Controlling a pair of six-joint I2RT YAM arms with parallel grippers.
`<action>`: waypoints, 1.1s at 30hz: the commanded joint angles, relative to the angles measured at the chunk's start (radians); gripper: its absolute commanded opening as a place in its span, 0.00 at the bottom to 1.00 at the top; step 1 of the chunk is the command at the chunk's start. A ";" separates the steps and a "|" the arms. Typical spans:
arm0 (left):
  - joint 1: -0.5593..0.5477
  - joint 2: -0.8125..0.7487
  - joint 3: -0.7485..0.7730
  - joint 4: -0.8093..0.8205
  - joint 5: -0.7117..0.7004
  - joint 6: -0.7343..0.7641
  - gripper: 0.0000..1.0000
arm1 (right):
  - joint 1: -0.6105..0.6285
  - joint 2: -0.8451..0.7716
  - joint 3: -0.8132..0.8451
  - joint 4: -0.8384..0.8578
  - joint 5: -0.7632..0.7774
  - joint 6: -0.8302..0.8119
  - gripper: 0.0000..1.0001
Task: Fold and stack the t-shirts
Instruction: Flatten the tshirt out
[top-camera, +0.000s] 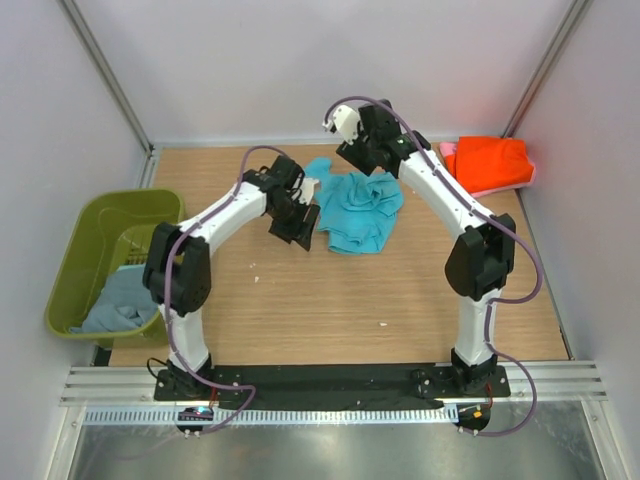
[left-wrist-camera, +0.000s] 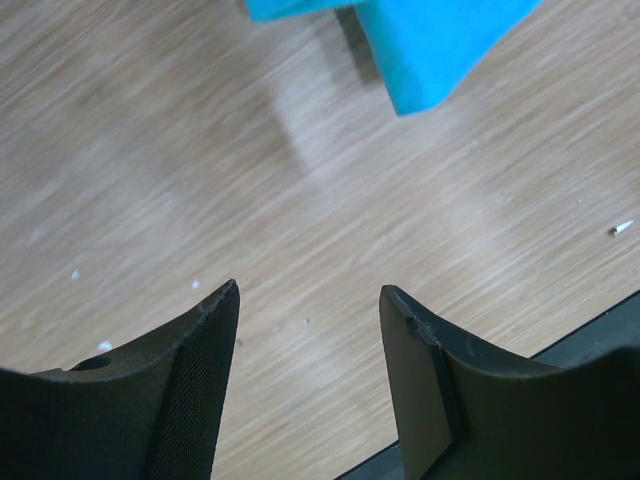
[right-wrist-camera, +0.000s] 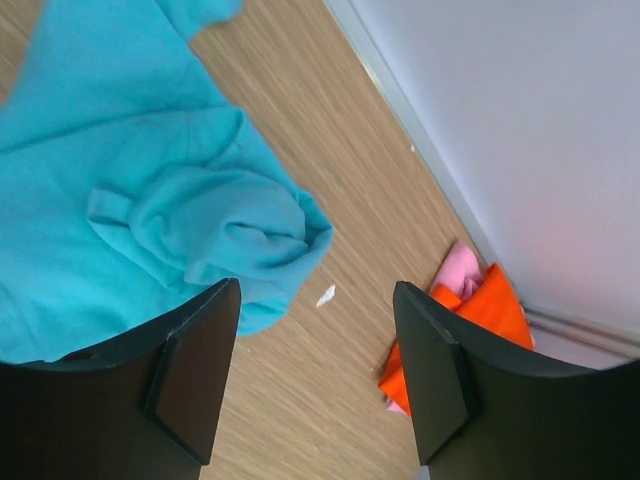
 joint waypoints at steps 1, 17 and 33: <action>0.034 -0.170 -0.069 0.016 -0.047 -0.017 0.59 | 0.014 -0.051 0.126 -0.080 -0.174 0.046 0.66; 0.377 -0.406 -0.192 0.019 -0.085 -0.083 0.57 | 0.239 0.265 0.195 -0.194 -0.359 0.073 0.58; 0.456 -0.454 -0.226 0.056 -0.012 -0.132 0.57 | 0.292 0.342 0.111 -0.148 -0.101 -0.007 0.57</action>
